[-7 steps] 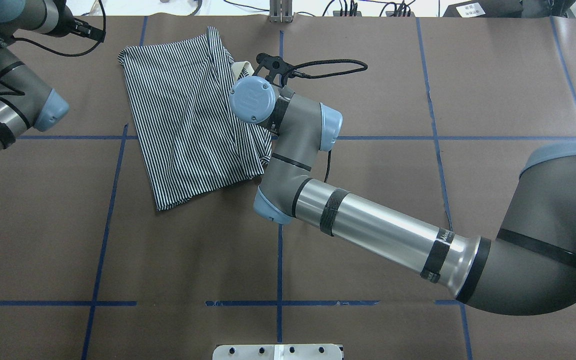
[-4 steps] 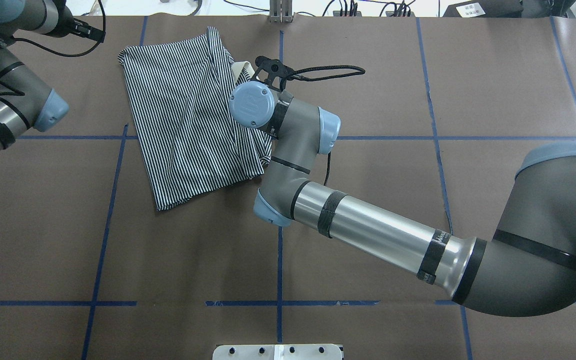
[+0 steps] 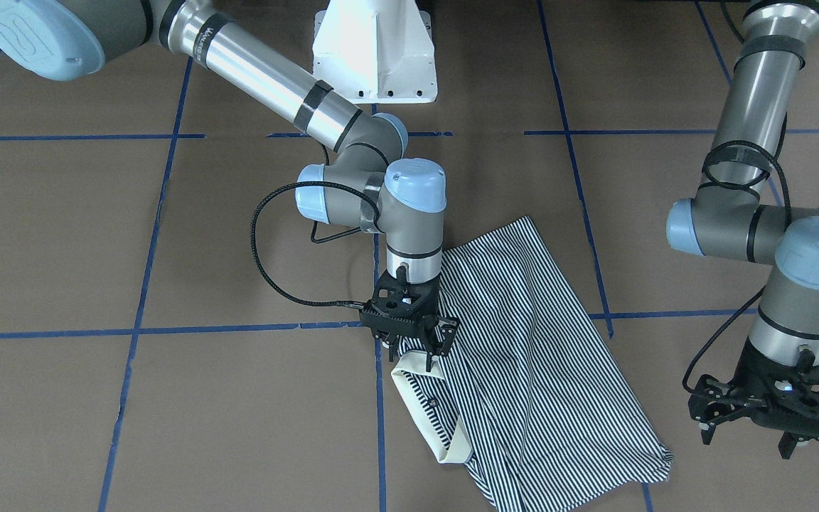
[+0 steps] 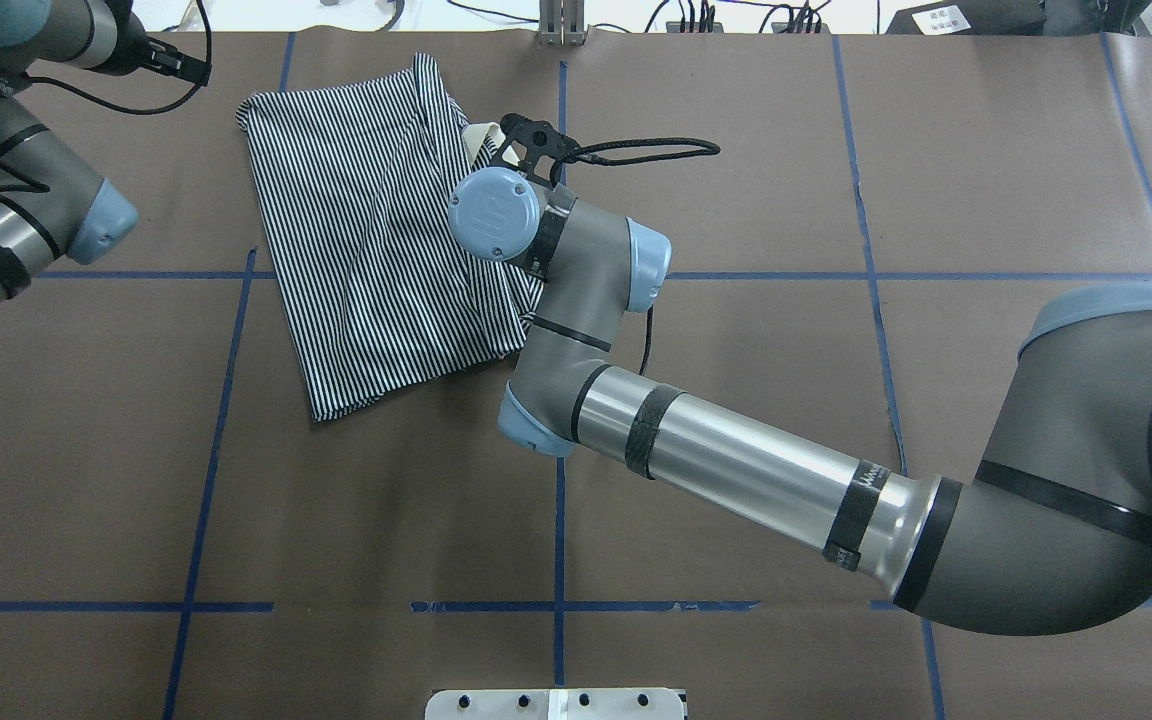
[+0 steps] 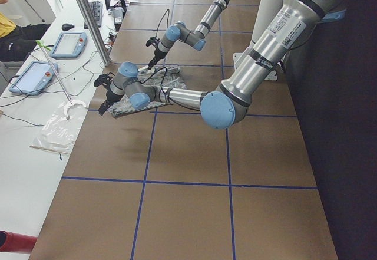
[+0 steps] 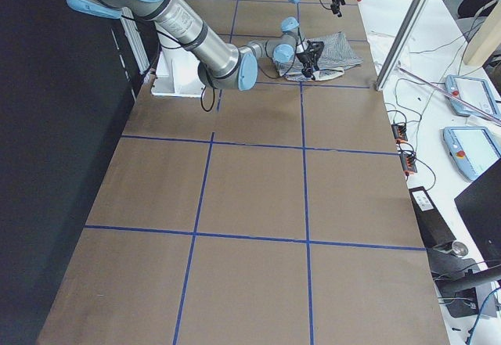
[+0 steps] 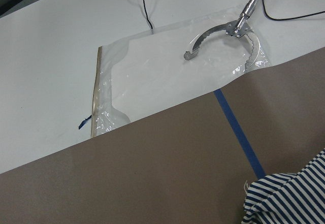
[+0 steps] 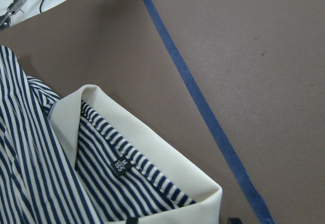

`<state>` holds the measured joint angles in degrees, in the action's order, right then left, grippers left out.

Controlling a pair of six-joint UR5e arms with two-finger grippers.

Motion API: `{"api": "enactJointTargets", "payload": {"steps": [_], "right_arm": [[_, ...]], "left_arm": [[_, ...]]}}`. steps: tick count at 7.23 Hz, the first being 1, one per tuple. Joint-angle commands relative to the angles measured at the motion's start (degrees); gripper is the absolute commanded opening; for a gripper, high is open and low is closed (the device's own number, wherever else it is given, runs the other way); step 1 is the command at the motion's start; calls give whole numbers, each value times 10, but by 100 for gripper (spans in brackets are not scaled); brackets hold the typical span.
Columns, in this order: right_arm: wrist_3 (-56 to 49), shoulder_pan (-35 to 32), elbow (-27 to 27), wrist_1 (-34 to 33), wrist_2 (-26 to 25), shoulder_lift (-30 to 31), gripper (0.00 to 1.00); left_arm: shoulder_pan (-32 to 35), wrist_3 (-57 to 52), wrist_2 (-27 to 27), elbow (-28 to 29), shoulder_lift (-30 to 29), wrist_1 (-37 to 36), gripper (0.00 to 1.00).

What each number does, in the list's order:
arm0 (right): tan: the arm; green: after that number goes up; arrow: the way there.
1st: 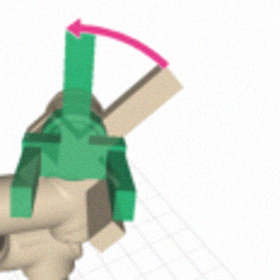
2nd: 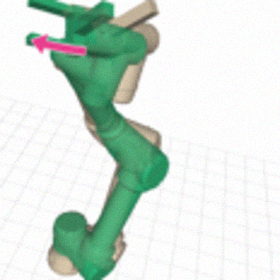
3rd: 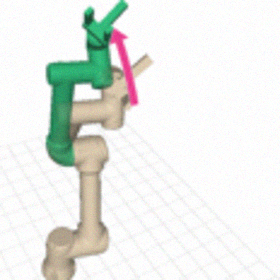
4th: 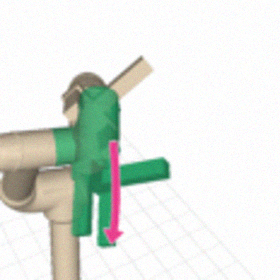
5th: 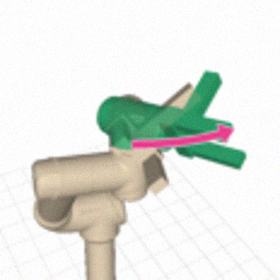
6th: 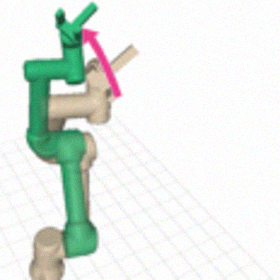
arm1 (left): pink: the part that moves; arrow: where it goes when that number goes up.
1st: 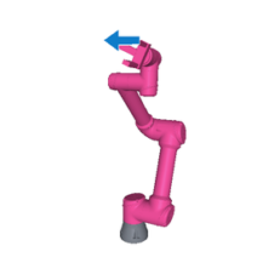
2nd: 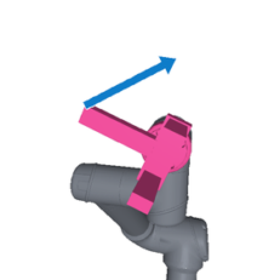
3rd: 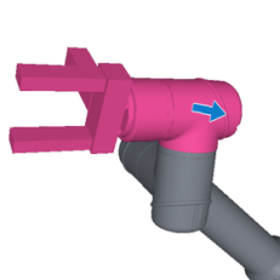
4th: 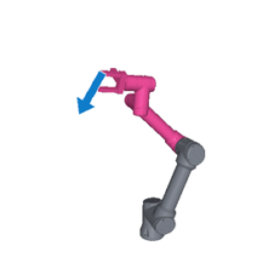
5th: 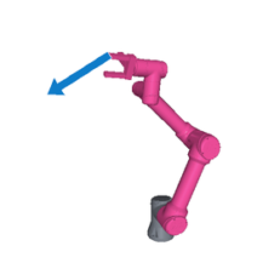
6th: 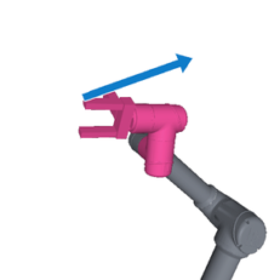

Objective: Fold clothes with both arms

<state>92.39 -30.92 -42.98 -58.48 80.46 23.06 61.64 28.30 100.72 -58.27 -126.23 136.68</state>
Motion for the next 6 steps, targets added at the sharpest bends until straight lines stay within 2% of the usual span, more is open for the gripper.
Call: {"api": "enactJointTargets", "payload": {"steps": [1,3,4,5,6], "right_arm": [[2,1,6,0,1,0,51],[2,1,7,0,0,0,47],[7,0,7,0,1,0,6],[9,-2,7,-1,1,0,0],[10,-5,6,-4,2,0,0]], "left_arm": [[0,0,0,-4,5,0,100],[0,0,0,-4,5,1,100],[0,1,0,-9,5,1,100],[0,1,0,-16,10,1,100],[0,1,0,-29,19,0,100]]}}
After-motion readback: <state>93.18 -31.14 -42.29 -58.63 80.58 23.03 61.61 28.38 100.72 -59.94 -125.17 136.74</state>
